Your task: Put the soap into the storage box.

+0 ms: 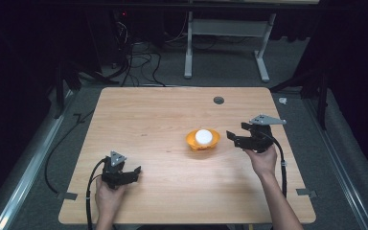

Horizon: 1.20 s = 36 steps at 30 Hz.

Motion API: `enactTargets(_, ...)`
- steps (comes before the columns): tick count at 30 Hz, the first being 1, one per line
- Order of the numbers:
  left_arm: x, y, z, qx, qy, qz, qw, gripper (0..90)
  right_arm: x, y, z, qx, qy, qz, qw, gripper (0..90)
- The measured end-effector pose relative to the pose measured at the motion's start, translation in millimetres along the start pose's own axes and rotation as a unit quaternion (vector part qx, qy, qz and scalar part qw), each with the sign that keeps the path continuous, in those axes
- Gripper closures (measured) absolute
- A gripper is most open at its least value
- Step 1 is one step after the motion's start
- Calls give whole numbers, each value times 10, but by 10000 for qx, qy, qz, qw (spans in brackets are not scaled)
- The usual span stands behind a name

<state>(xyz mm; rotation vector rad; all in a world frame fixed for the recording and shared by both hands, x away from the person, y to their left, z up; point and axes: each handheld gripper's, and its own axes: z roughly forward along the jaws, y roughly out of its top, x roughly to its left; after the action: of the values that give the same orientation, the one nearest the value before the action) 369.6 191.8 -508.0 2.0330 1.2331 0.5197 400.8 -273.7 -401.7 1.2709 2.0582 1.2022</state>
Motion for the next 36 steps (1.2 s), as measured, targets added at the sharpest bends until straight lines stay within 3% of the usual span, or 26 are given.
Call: enactTargets(36, -1, 0, 0, -1, 1, 0, 10000, 197, -208, -299, -322, -238, -255, 450, 9984, 285)
